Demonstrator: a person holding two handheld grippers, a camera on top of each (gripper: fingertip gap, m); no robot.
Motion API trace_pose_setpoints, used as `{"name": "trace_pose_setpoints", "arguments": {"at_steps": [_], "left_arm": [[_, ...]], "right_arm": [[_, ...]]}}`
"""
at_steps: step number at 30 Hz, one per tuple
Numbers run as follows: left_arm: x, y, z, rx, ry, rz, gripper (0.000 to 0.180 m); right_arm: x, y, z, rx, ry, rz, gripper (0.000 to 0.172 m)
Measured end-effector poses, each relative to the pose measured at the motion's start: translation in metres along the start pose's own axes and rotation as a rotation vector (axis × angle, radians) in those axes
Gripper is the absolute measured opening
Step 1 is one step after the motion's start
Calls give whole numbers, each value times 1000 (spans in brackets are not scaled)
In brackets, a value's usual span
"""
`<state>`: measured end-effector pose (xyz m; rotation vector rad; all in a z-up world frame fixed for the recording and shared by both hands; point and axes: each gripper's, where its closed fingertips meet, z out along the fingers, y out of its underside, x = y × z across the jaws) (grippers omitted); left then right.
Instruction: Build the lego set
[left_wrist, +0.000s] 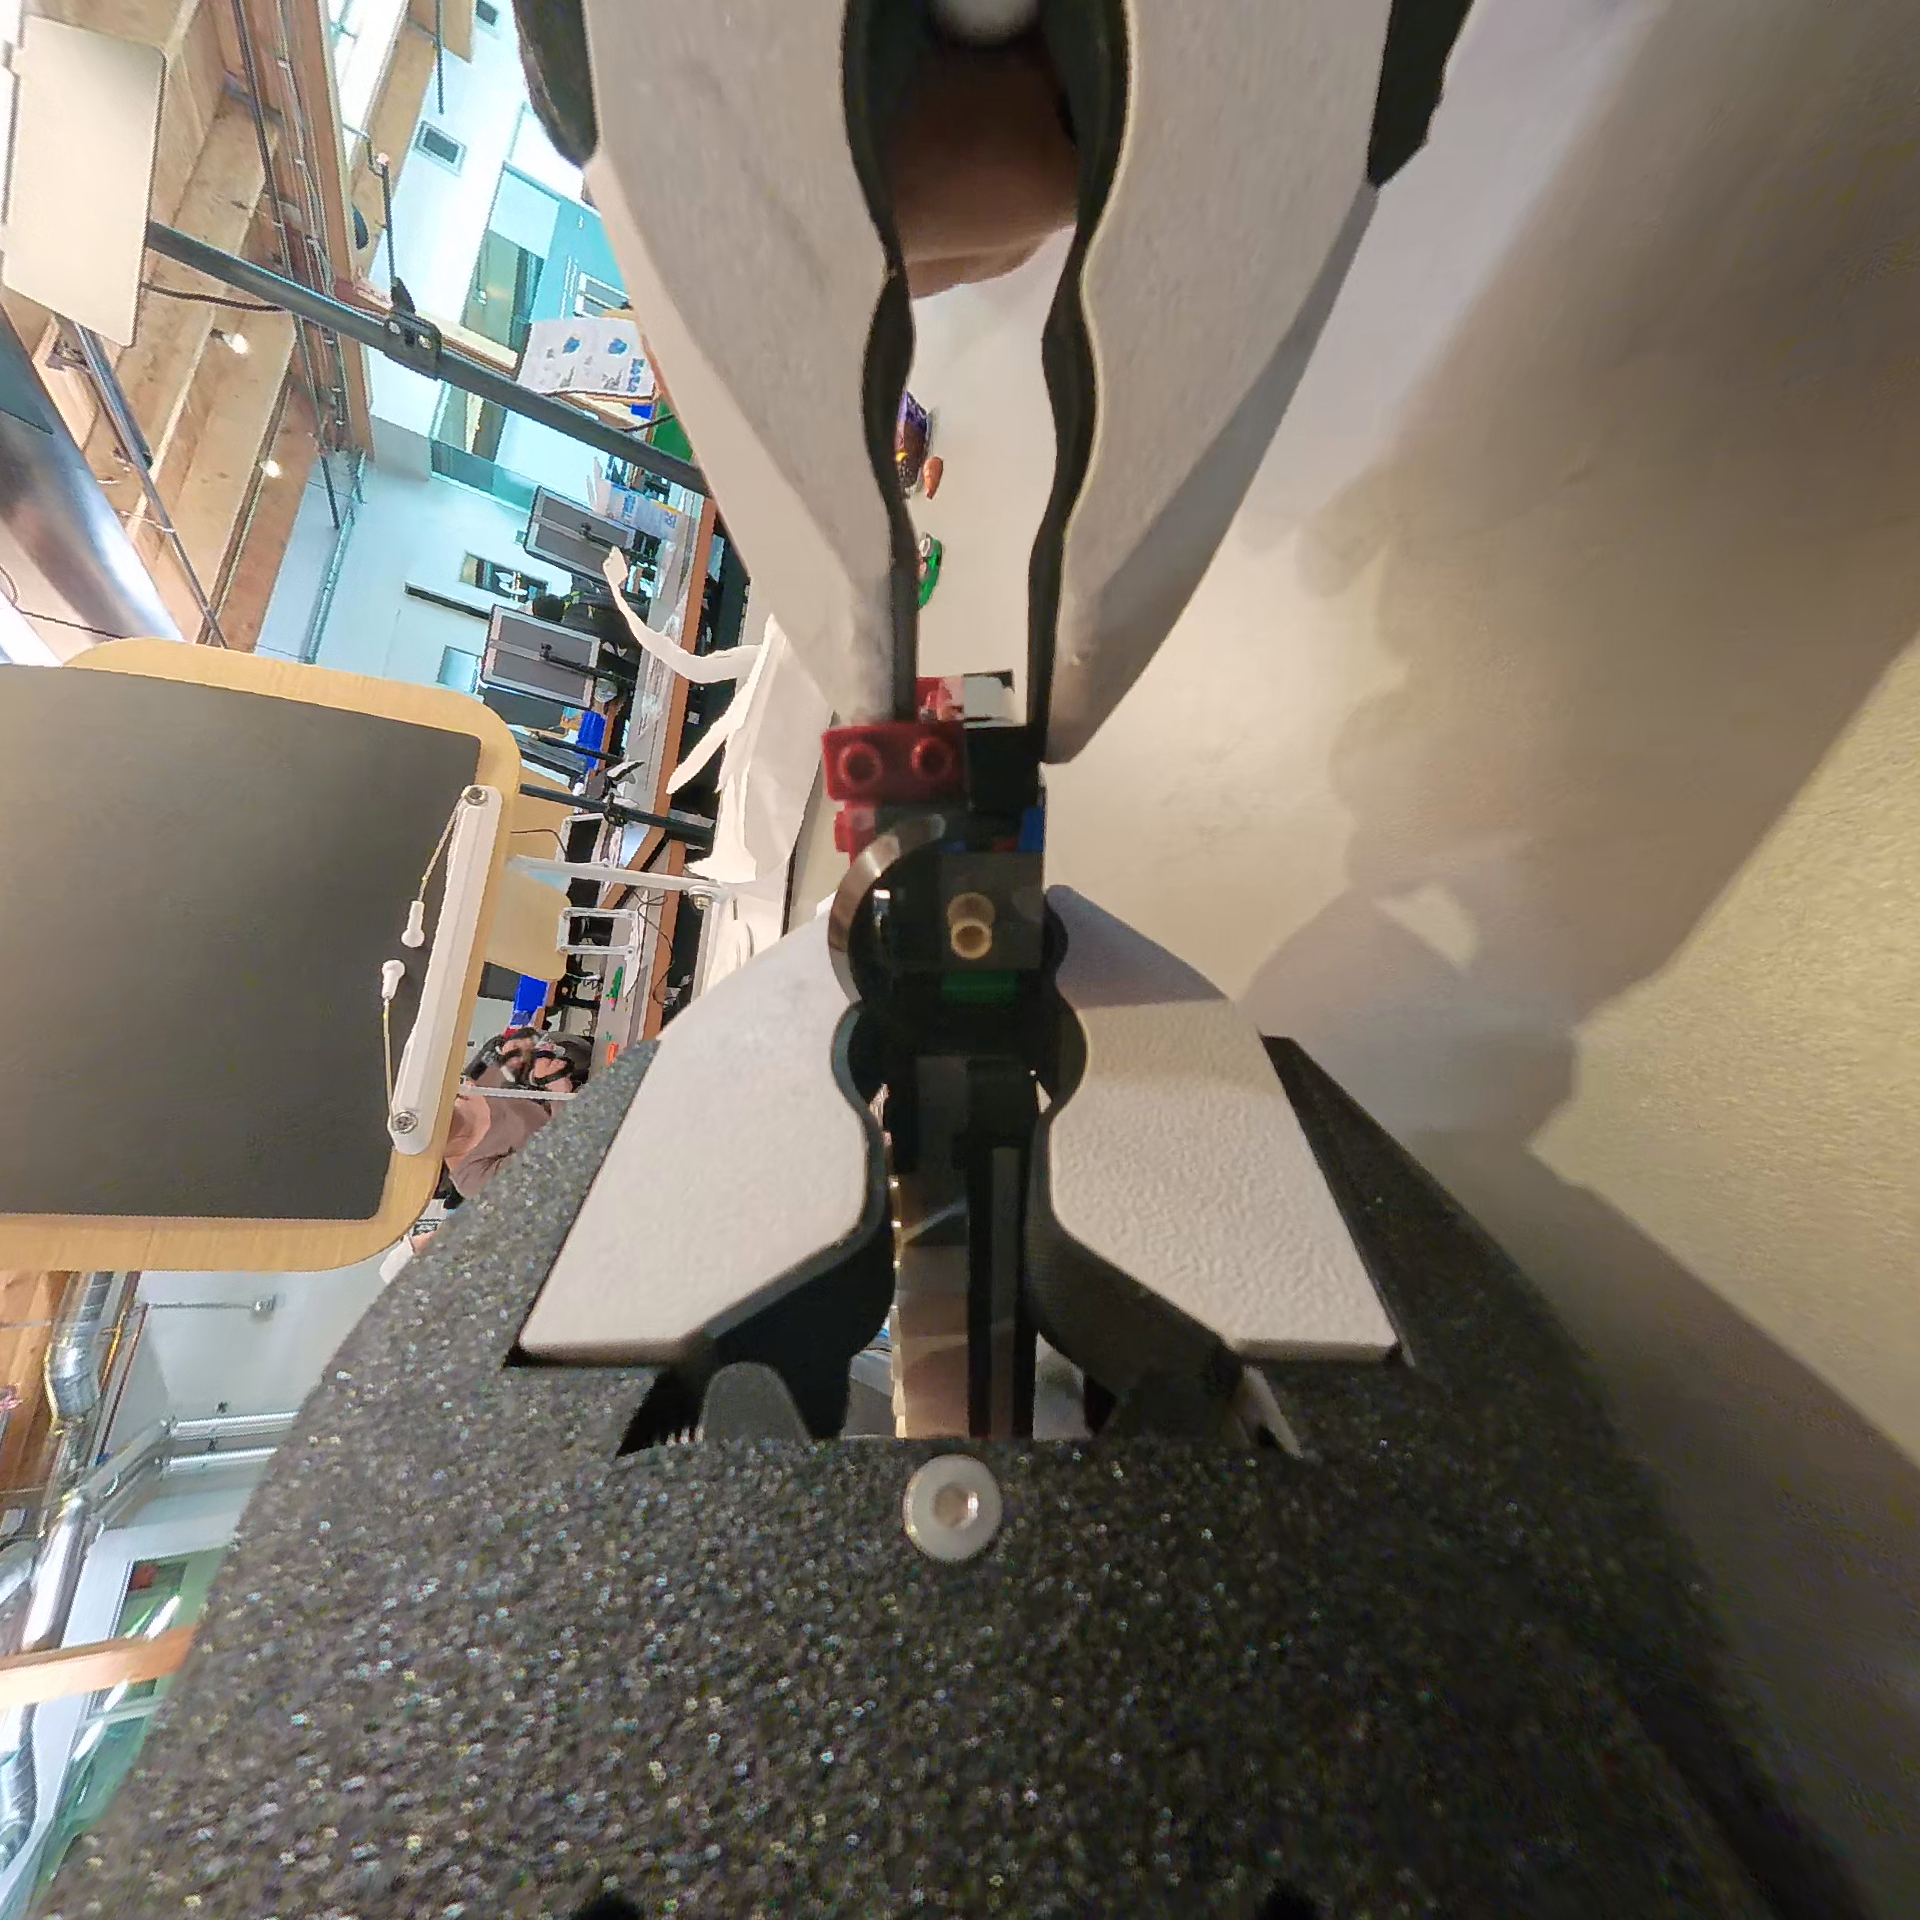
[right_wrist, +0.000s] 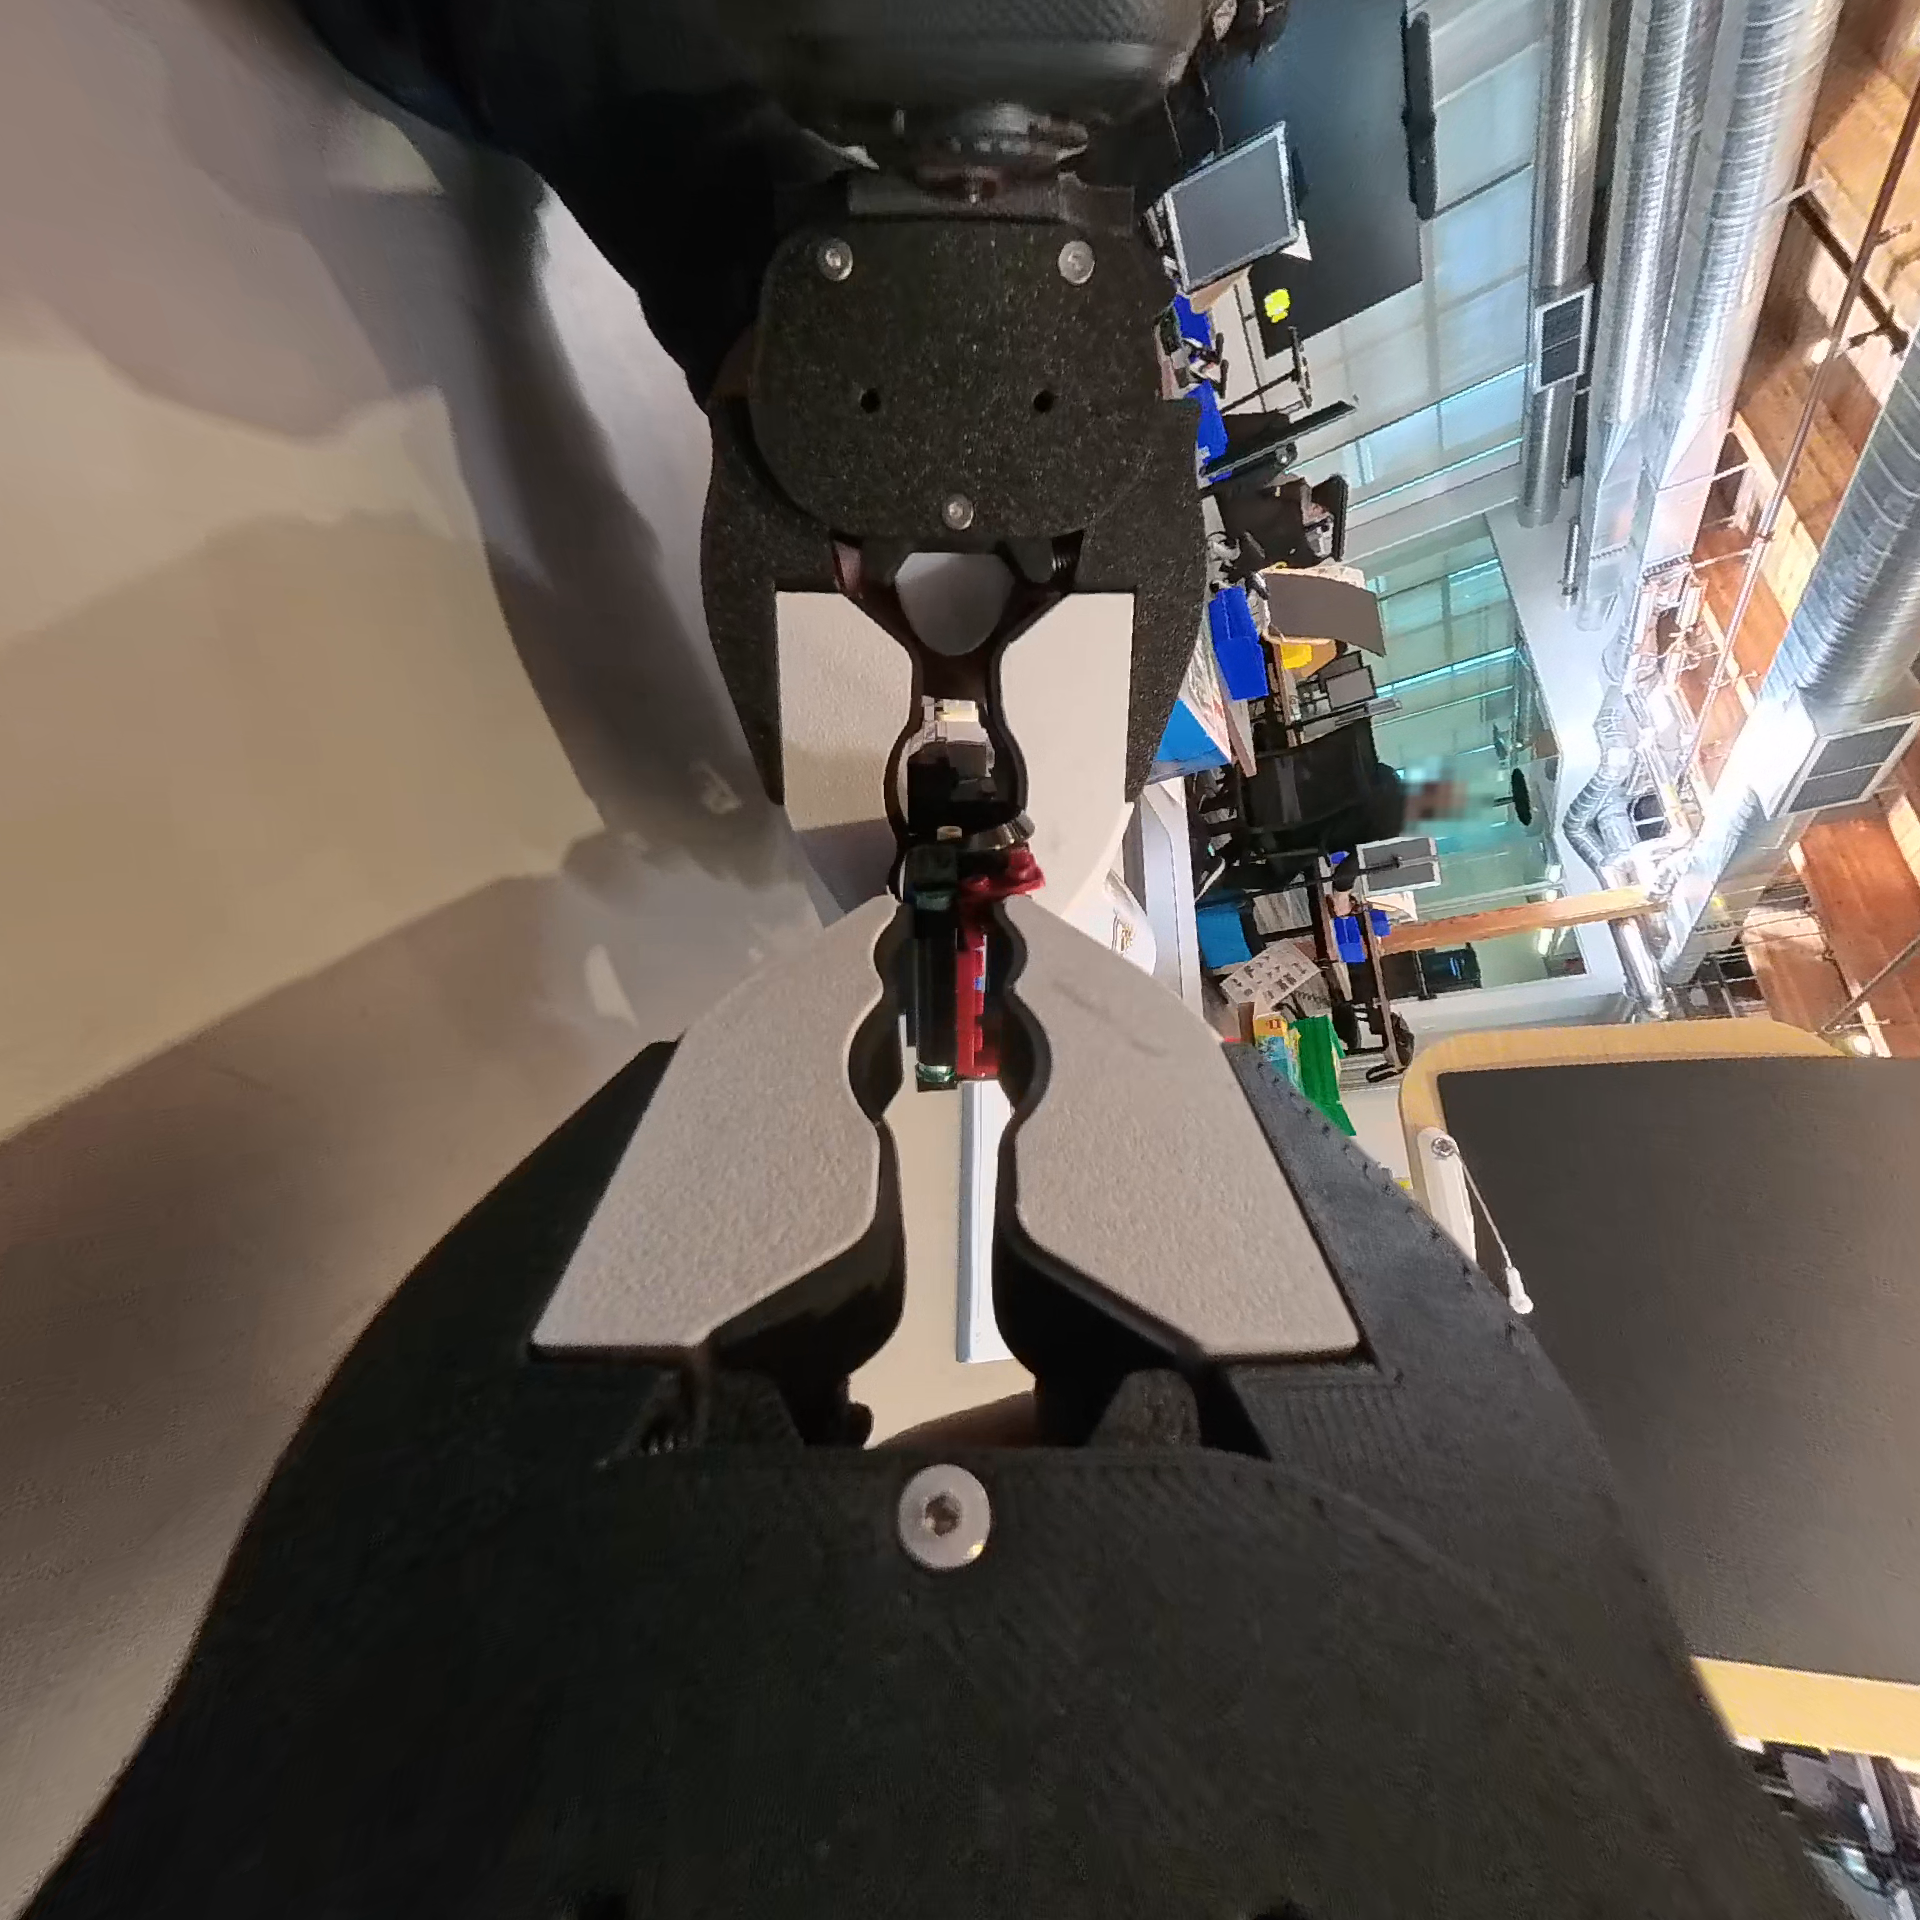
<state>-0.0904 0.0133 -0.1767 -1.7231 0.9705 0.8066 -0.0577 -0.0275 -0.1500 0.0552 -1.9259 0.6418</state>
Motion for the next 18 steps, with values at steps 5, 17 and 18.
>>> {"name": "trace_pose_setpoints", "arguments": {"at_steps": [5,17,18], "left_arm": [[0,1,0,-3,1,2,25],[-2,1,0,20,-5,-38,25],[-3,1,-1,20,-7,-41,26]], "right_arm": [[0,0,1,-10,-4,3,13],[3,4,3,-6,18,72,22],[3,4,2,-5,17,73,24]]}}
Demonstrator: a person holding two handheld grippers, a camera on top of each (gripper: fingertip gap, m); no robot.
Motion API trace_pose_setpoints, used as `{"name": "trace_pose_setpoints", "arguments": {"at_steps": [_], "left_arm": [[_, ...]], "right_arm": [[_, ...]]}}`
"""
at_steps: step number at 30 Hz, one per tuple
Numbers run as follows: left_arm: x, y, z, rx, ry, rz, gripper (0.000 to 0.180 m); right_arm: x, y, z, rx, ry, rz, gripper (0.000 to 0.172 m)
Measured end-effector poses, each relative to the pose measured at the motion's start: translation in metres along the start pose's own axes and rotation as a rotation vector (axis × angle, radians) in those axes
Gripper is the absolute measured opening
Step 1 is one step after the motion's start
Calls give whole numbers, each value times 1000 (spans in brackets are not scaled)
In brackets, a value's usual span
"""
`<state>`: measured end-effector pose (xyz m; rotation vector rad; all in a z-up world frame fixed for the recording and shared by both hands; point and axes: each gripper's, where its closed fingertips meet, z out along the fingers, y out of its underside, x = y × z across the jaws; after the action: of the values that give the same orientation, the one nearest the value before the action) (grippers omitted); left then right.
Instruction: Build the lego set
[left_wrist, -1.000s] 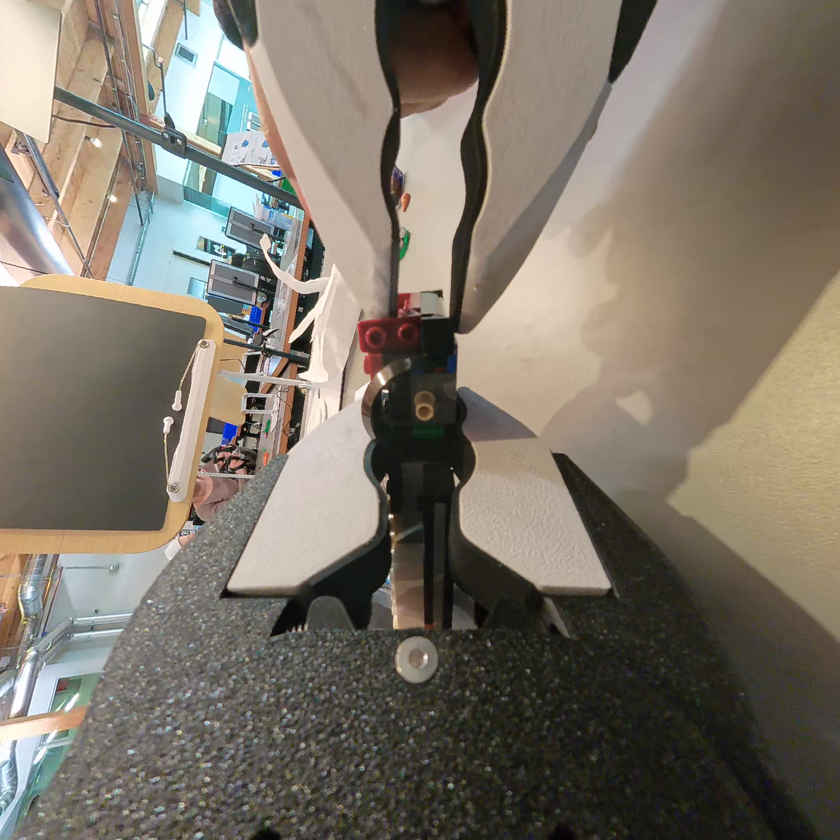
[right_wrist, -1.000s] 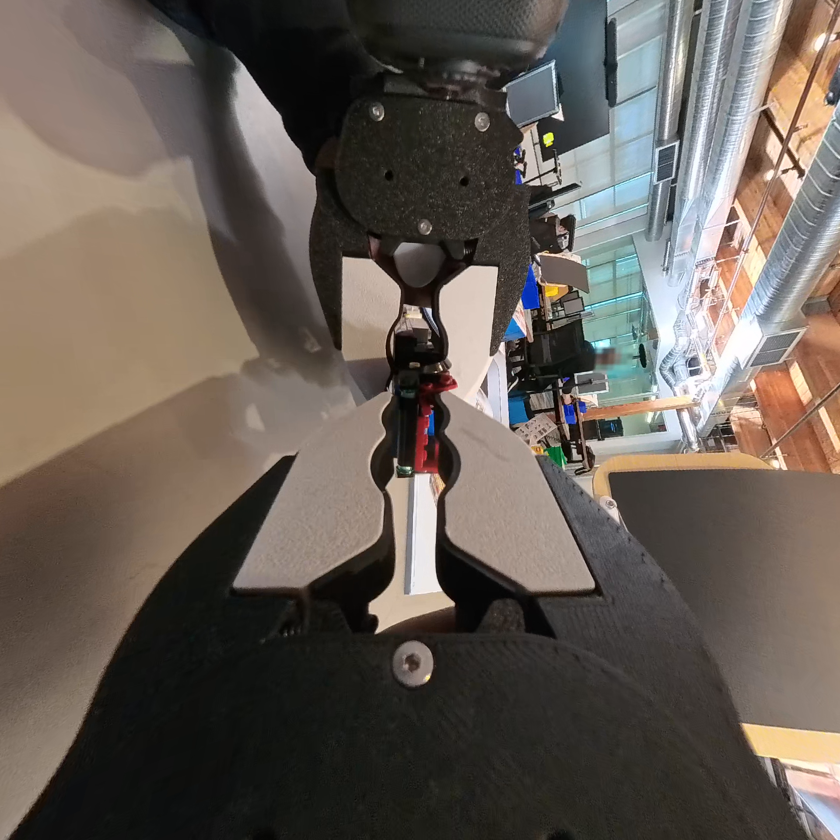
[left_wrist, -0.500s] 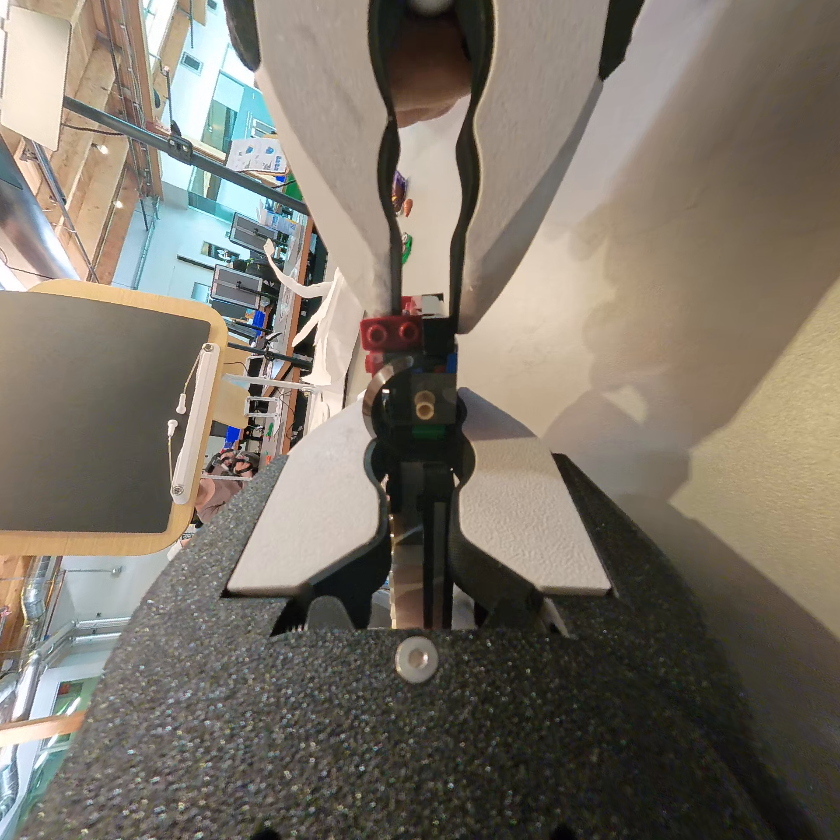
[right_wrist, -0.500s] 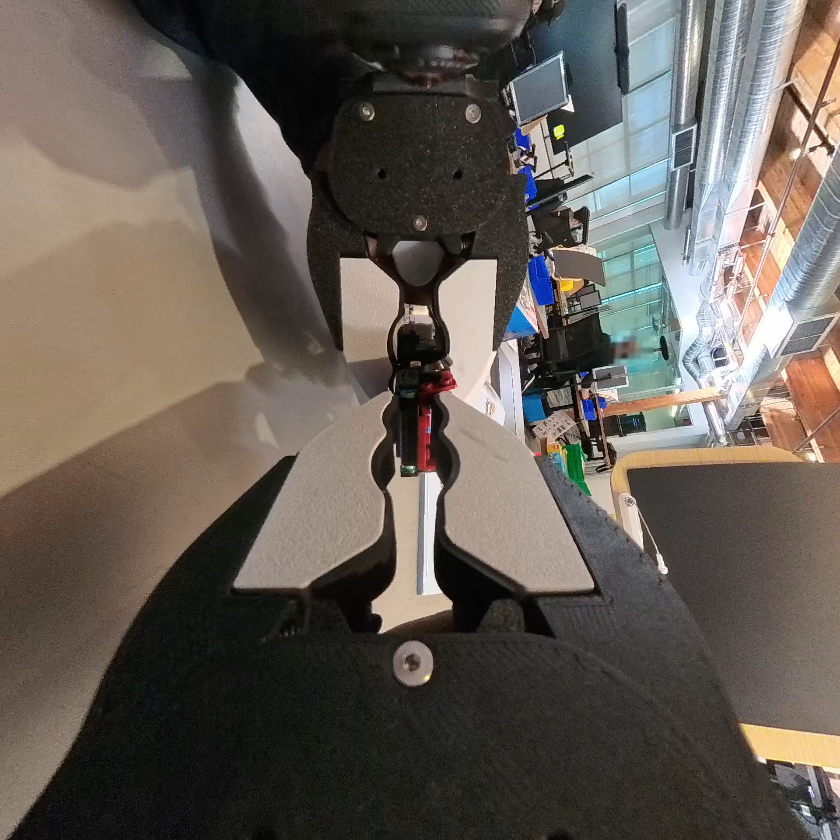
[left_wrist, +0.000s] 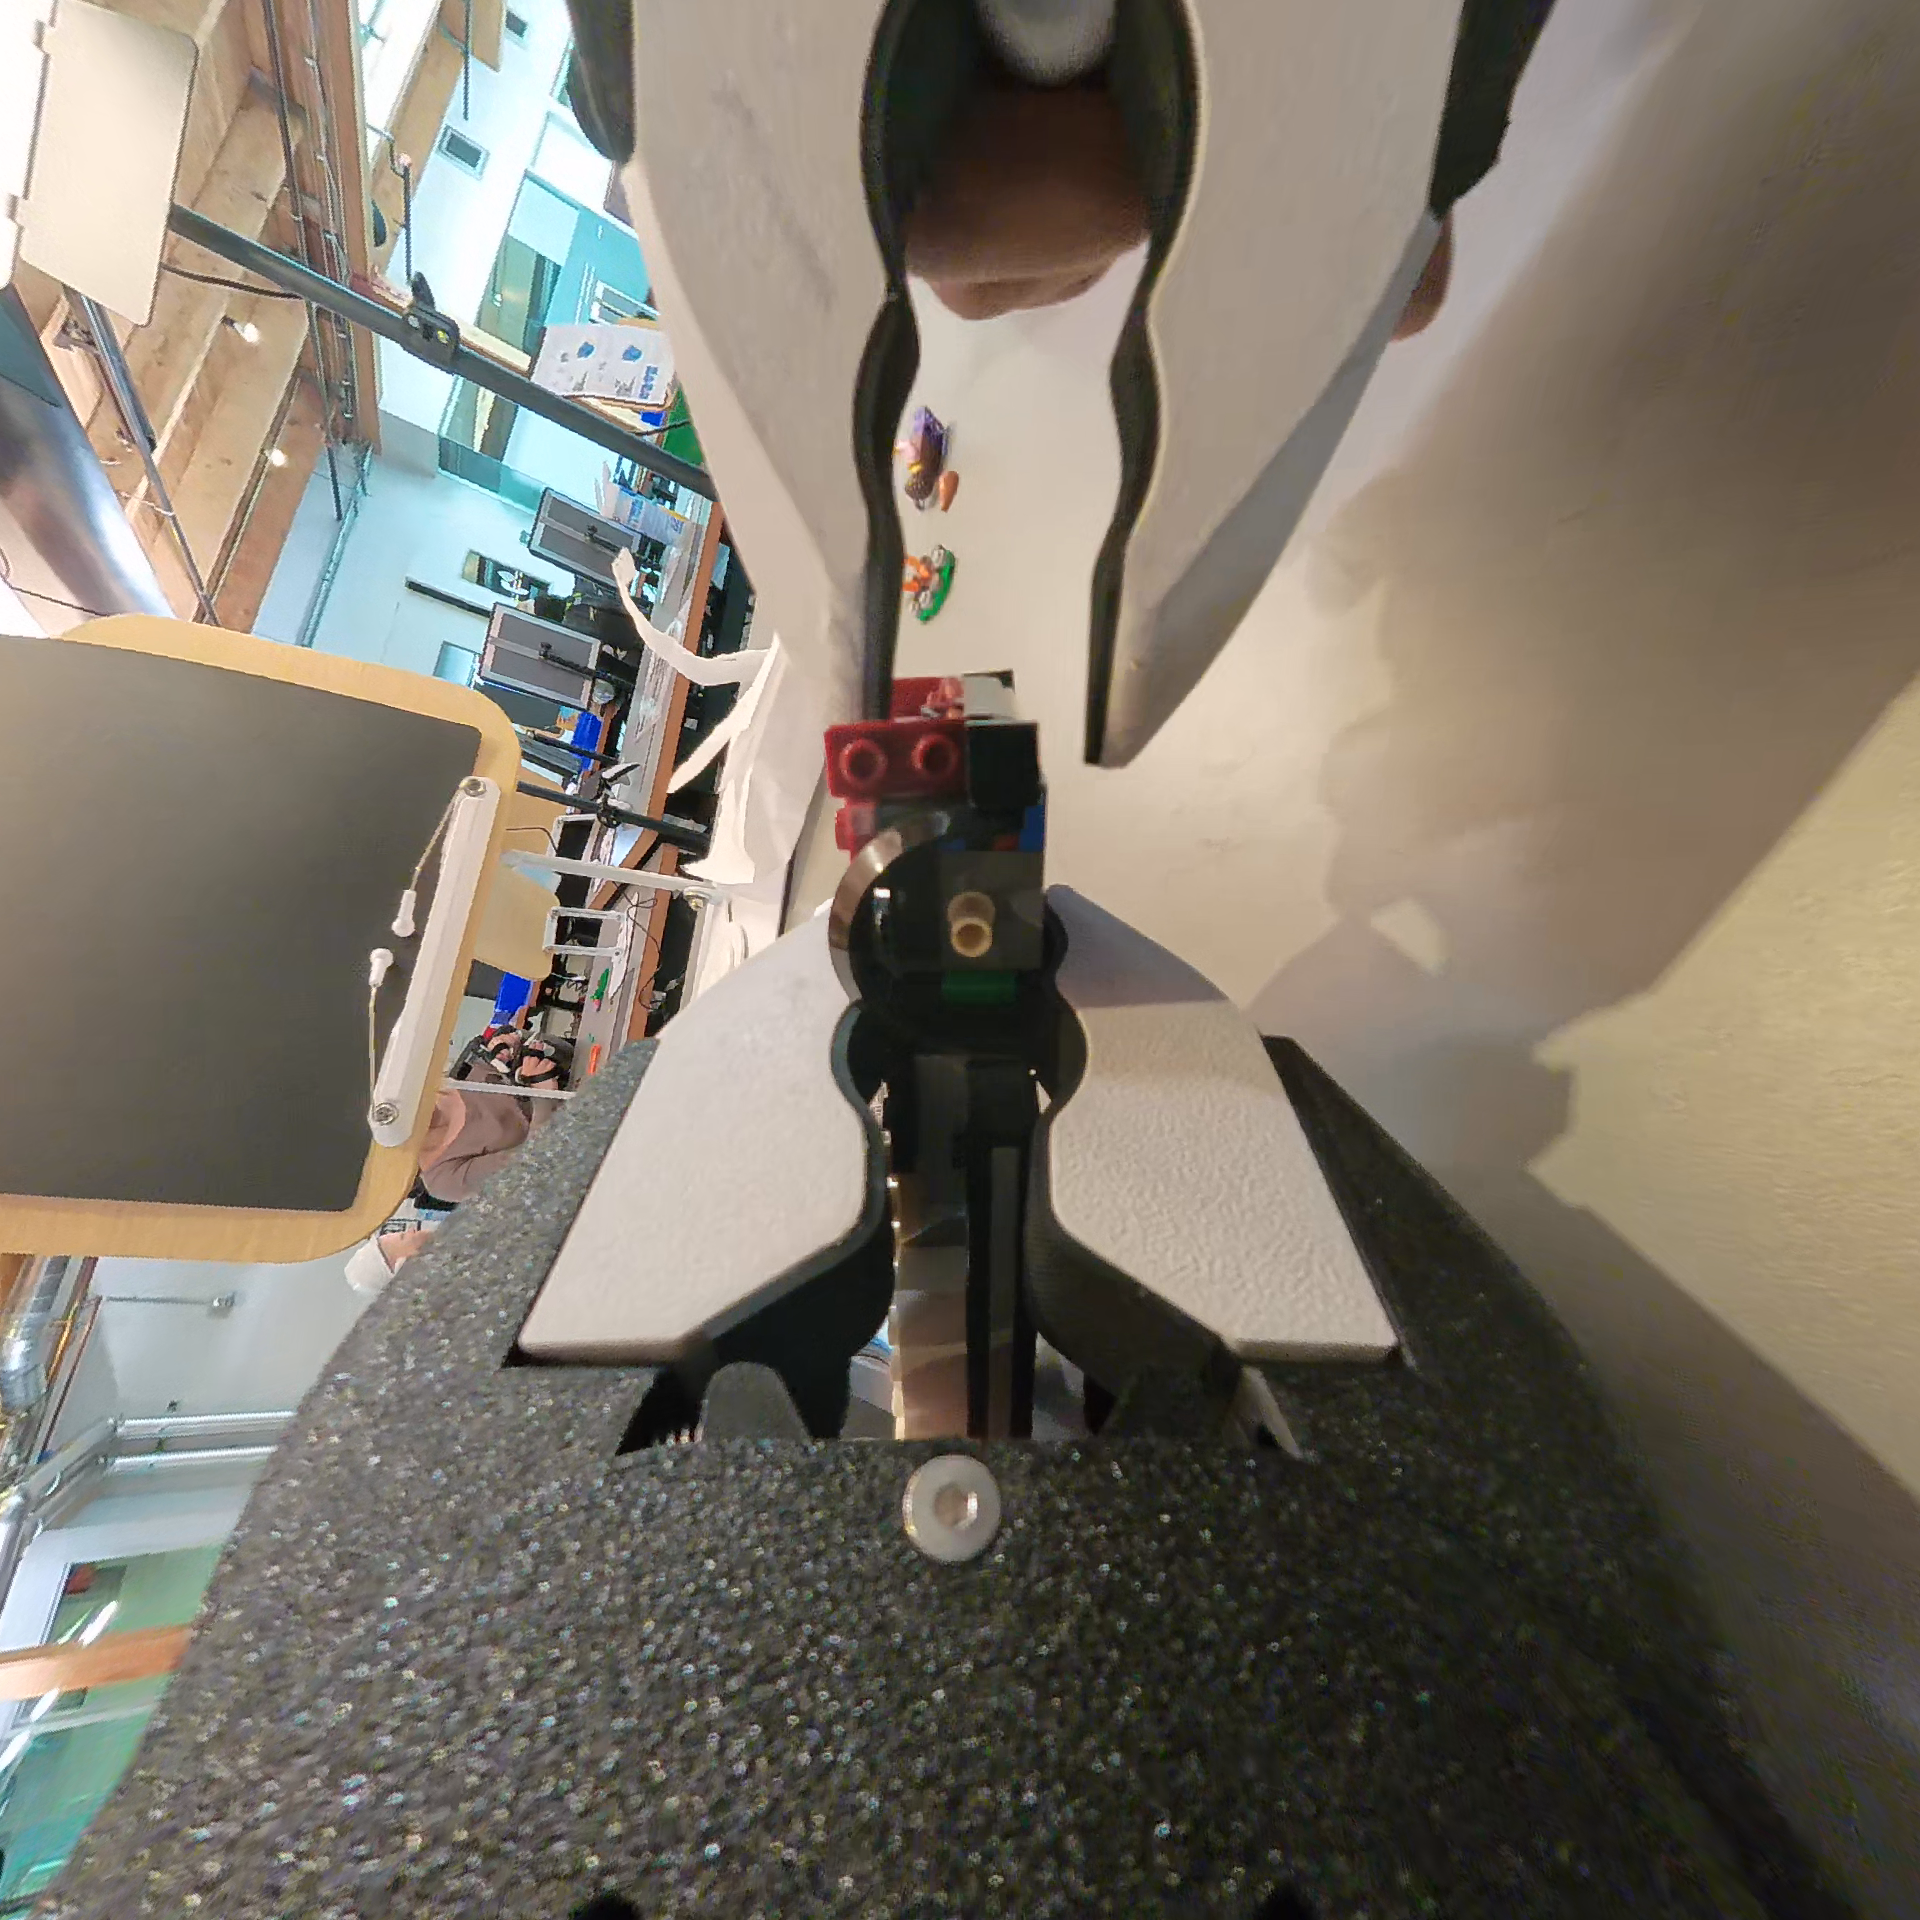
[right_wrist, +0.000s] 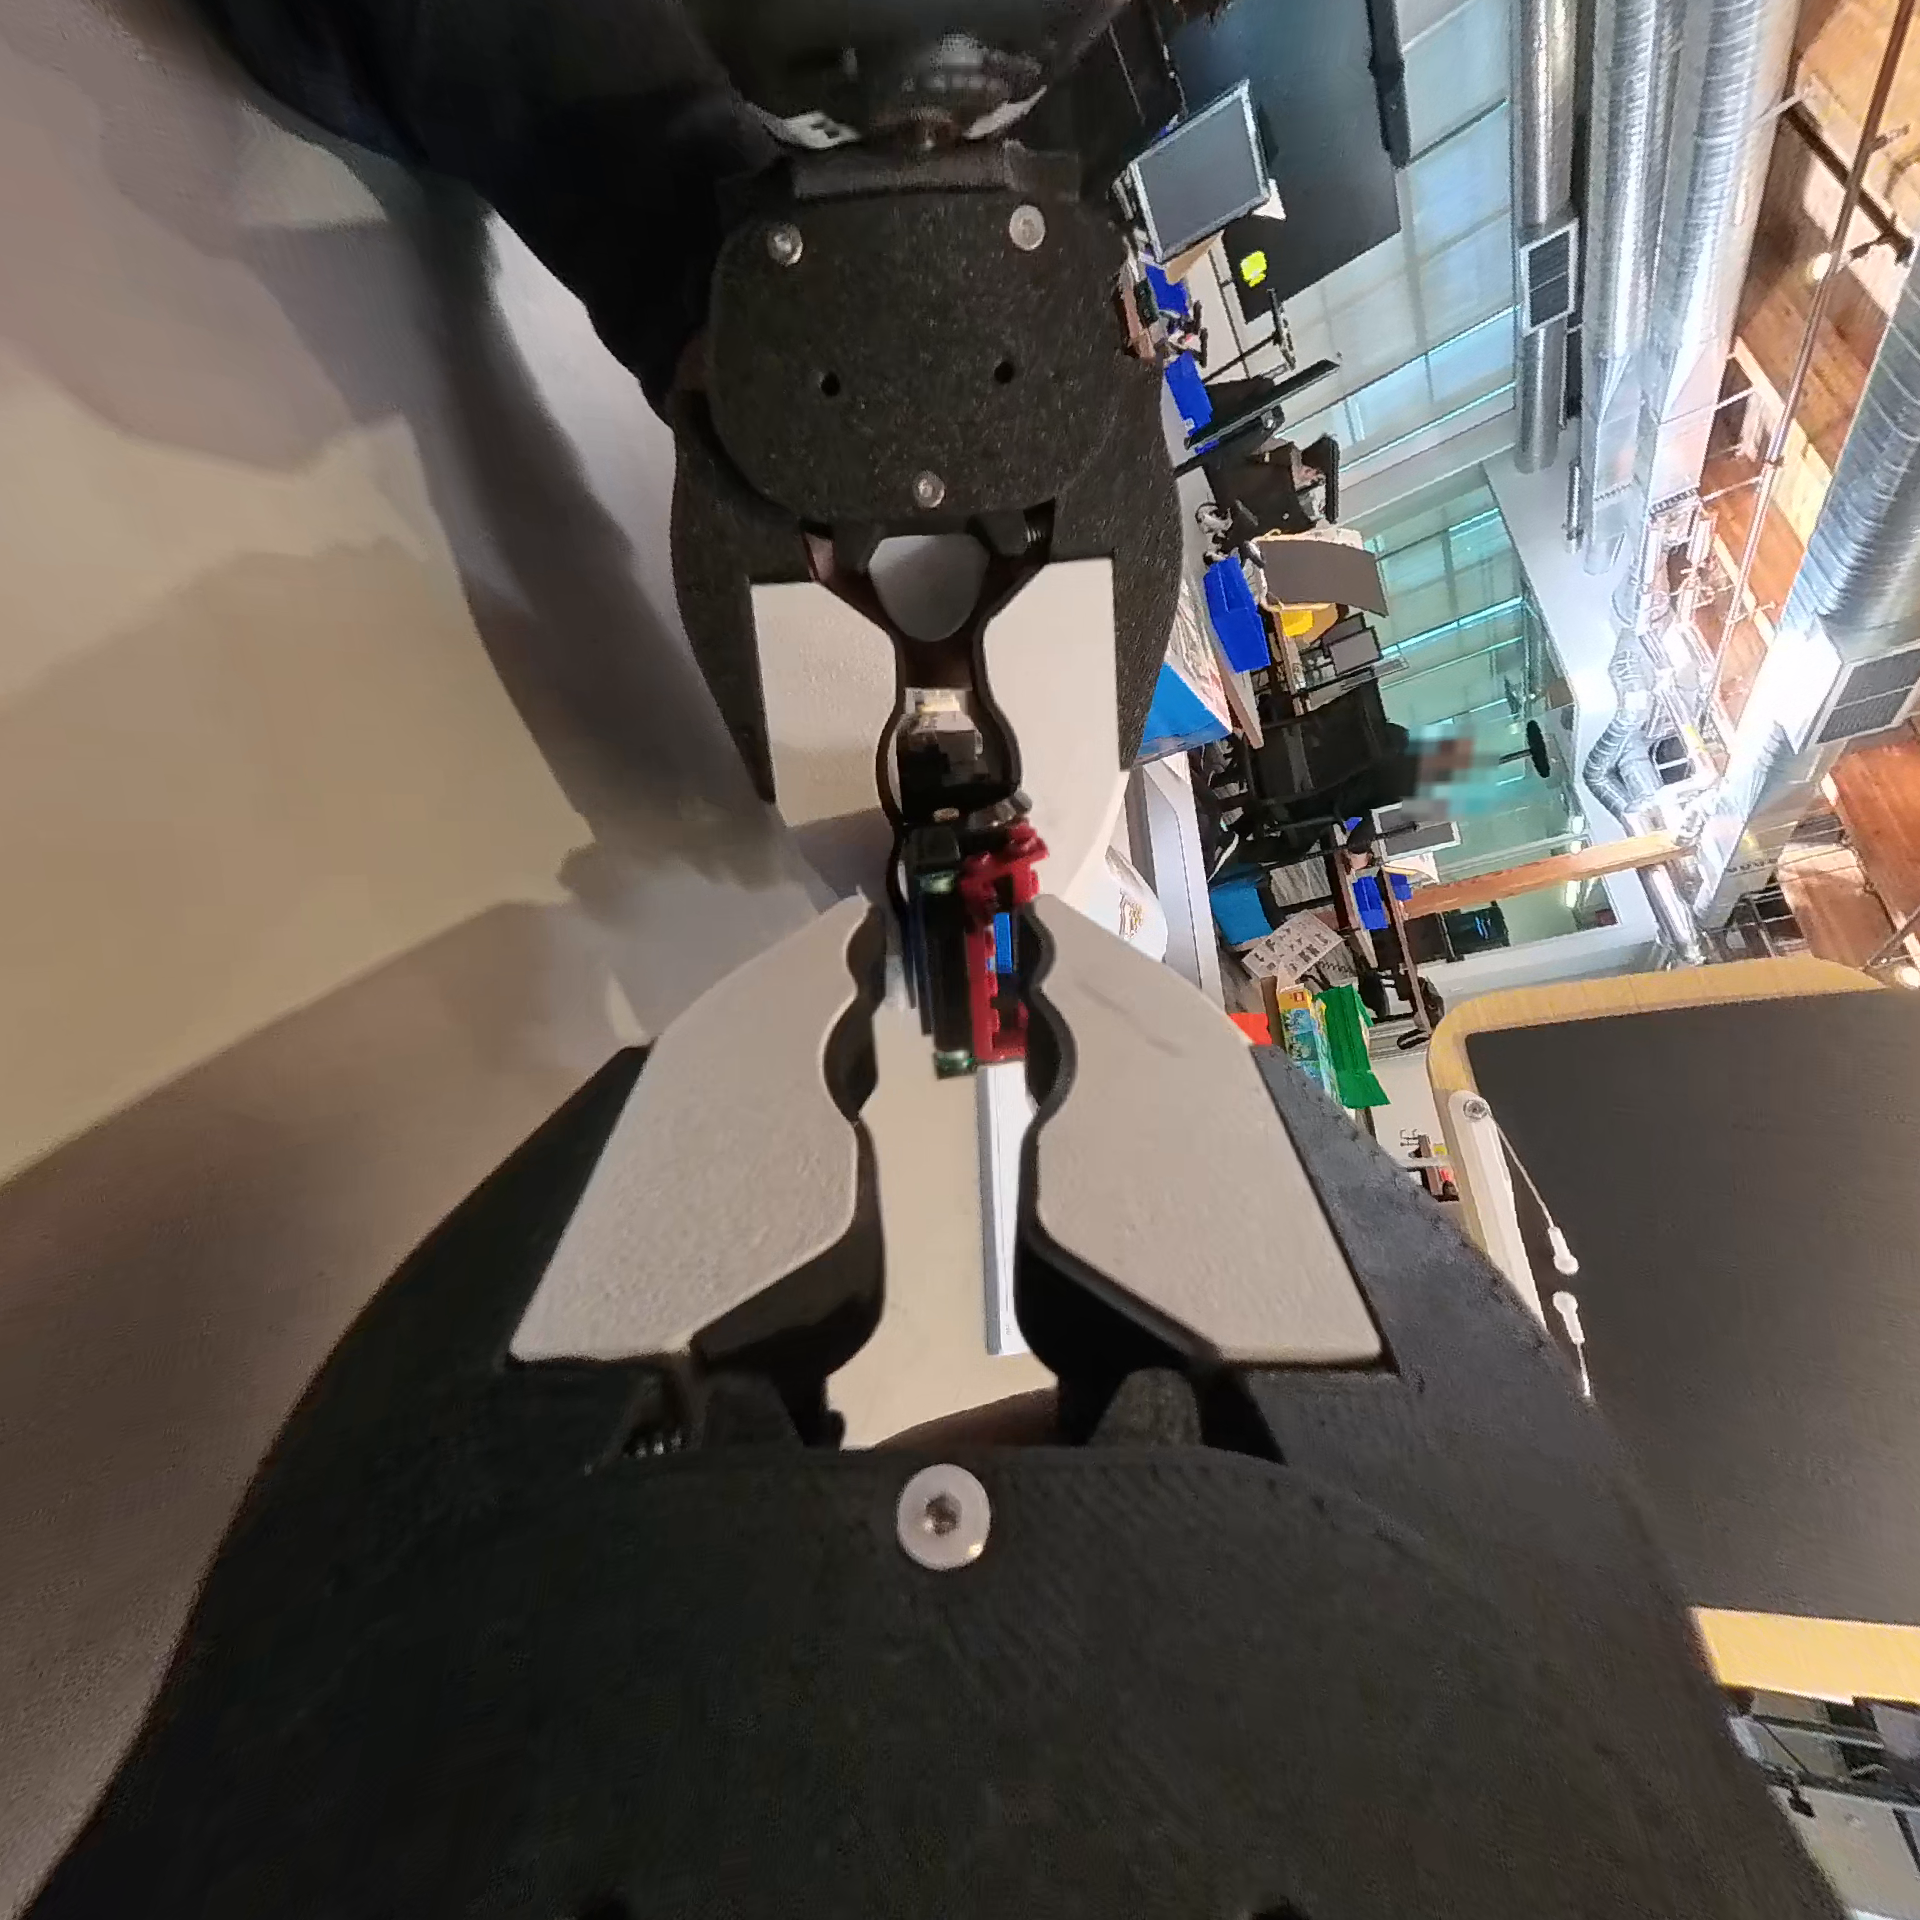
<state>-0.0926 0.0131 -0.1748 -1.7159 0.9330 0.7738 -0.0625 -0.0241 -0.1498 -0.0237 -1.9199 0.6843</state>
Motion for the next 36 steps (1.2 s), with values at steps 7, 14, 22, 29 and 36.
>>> {"name": "trace_pose_setpoints", "arguments": {"at_steps": [7,14,22,29,36], "left_arm": [[1,0,0,5,5,0,26],[6,-2,0,-4,21,43,26],[4,1,0,-33,9,68,25],[2,0,-2,-44,-3,97,25],[2,-1,-3,-49,-6,111,25]], "right_arm": [[2,3,-4,4,9,-58,23],[-3,1,-1,2,13,-144,17],[-3,3,1,-29,44,-256,14],[-4,2,0,-38,33,-292,13],[-4,1,0,-49,18,-301,12]]}}
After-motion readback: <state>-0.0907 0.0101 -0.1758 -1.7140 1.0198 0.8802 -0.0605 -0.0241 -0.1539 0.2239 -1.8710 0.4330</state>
